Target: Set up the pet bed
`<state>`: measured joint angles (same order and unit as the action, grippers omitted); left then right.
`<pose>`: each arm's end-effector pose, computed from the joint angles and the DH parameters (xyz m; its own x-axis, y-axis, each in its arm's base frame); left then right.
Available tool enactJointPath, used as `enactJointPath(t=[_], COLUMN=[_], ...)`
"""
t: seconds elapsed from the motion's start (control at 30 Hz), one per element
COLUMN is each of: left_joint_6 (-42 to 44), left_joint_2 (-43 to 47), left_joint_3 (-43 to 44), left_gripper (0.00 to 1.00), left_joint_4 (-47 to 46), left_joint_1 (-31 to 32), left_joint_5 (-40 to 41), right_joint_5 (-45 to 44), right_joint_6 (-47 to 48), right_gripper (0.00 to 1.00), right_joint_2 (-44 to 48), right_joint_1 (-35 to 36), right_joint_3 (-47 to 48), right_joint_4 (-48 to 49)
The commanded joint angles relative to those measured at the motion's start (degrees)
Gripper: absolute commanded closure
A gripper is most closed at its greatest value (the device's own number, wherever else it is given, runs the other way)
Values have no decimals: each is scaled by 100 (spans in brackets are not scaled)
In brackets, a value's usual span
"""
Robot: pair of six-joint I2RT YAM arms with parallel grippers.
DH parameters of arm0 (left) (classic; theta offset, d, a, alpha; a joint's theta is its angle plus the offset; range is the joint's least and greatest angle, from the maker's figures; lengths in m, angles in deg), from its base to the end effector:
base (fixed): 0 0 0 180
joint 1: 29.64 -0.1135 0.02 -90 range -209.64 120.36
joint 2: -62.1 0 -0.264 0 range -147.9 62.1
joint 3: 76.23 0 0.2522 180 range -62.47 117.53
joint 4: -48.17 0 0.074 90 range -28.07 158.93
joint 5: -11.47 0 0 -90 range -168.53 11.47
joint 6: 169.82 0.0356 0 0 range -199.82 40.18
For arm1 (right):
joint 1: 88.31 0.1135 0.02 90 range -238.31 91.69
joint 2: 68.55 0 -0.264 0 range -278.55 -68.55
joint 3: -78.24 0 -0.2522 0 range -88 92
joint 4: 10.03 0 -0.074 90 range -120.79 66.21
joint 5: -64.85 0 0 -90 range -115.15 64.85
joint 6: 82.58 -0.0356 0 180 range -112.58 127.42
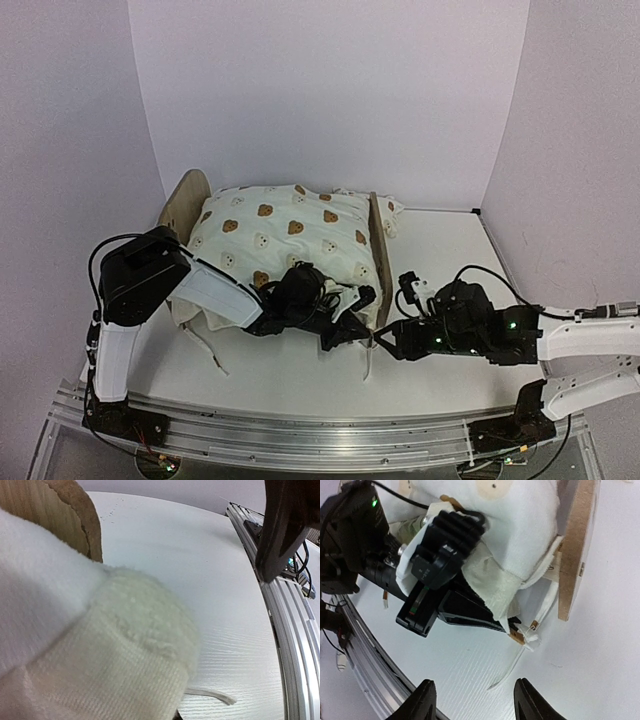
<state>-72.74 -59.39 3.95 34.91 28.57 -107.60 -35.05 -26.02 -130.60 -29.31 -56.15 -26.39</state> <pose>0.2171 -0.3832 0.1227 -0.1264 0.4085 -0.9040 0.9920 0.0460 -0.1180 0.1236 0.1939 0.2162 -0.6571 -0.0396 -0.7527 -0.4888 0.7826 0.3855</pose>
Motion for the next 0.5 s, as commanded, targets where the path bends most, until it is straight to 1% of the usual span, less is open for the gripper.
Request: enactJointPath(t=[0.0, 0.07, 0.1, 0.17, 0.27, 0.33, 0.43, 0.47], left_joint_6=[405, 461, 476, 489, 496, 496, 496, 495], left_joint_2=[-146, -147, -147, -142, -138, -138, -138, -138], left_joint_3=[262, 258, 259, 268, 274, 270, 267, 267], left_gripper=[100, 100, 100, 100, 100, 100, 100, 100], left_joint_4=[-448, -472, -478, -479, -489, -497, -506, -519], left_joint_1=[-29, -29, -29, -27, -24, -18, -3, -1], left_joint_5=[291, 278, 262, 220, 208, 202, 200, 202], right_joint_5=[265, 280, 274, 301, 404, 520, 685, 689], right_joint_6=[-1437, -1907, -2051, -2245, -2203, -2252, -2392, -2436], right_gripper=[57, 61, 60, 53, 49, 48, 49, 52], right_joint_2=[389, 385, 333, 126, -234, -466, -848, -953], right_joint_1=[-808, -1000, -1018, -1037, -1057, -1060, -1073, -1076], right_joint_3=[-420, -738, -897, -1076, -979, -947, -856, -831], right_joint_4=[-278, 423, 963, 1592, 1923, 2339, 2685, 2748])
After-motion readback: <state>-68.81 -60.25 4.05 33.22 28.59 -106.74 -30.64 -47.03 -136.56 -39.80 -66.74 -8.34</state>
